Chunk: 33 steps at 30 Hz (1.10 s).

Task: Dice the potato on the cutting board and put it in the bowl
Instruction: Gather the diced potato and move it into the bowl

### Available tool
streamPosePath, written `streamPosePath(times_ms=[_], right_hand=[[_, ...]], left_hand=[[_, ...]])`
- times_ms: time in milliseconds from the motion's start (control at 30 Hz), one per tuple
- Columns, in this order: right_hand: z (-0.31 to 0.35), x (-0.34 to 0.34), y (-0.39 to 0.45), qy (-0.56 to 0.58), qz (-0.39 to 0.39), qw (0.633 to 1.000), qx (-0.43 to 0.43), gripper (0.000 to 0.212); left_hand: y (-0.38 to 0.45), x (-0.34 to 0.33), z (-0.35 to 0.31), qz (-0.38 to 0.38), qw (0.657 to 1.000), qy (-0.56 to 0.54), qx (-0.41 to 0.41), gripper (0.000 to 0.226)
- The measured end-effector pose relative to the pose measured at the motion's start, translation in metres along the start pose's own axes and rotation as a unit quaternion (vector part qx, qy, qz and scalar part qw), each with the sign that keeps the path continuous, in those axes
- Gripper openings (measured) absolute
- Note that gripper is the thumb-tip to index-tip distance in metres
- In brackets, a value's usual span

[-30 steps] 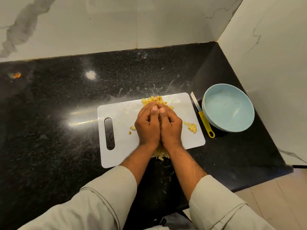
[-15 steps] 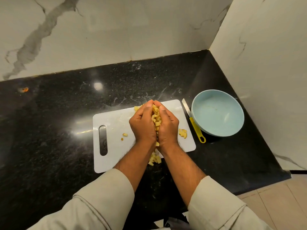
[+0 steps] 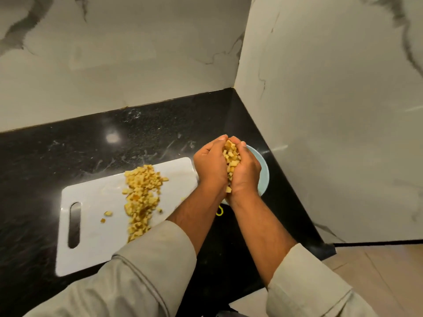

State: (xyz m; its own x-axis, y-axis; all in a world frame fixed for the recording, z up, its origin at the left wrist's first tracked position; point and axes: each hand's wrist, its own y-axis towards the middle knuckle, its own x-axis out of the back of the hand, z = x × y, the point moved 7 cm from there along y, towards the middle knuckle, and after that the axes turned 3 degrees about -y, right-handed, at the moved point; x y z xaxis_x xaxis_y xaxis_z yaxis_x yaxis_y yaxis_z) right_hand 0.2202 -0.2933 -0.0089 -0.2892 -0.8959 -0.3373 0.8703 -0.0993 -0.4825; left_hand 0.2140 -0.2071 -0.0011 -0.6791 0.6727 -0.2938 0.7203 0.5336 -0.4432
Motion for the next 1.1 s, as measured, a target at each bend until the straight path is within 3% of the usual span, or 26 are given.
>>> streamPosePath(times_ms=[100,200,433,600,767,1000,1100], right_hand=[[-0.004,0.017,0.016,-0.007,-0.043,0.997,-0.056,0.027],[-0.009,0.026,0.027,-0.040,-0.056,0.996,-0.058,0.025],[-0.009,0.035,0.046,-0.110,-0.048,0.992,0.025,0.032],[0.009,0.029,0.048,-0.187,-0.047,0.971,0.141,0.038],[0.018,0.021,0.041,-0.329,-0.018,0.927,0.177,0.034],[0.028,0.015,0.024,-0.367,-0.004,0.898,0.243,0.030],[0.019,0.010,0.018,-0.414,0.013,0.883,0.221,0.028]], left_hand=[[0.009,-0.013,0.016,-0.038,0.998,0.050,-0.006,0.020],[0.017,-0.015,0.025,-0.065,0.993,0.091,-0.036,0.026],[0.030,-0.010,0.028,-0.082,0.984,0.120,-0.101,0.027],[0.034,-0.004,0.015,-0.068,0.983,0.067,-0.156,0.026],[0.031,-0.007,0.000,0.000,0.966,0.150,-0.209,0.024],[0.025,-0.009,-0.004,0.138,0.967,0.144,-0.157,0.041],[0.020,-0.002,-0.007,0.134,0.965,0.159,-0.161,0.039]])
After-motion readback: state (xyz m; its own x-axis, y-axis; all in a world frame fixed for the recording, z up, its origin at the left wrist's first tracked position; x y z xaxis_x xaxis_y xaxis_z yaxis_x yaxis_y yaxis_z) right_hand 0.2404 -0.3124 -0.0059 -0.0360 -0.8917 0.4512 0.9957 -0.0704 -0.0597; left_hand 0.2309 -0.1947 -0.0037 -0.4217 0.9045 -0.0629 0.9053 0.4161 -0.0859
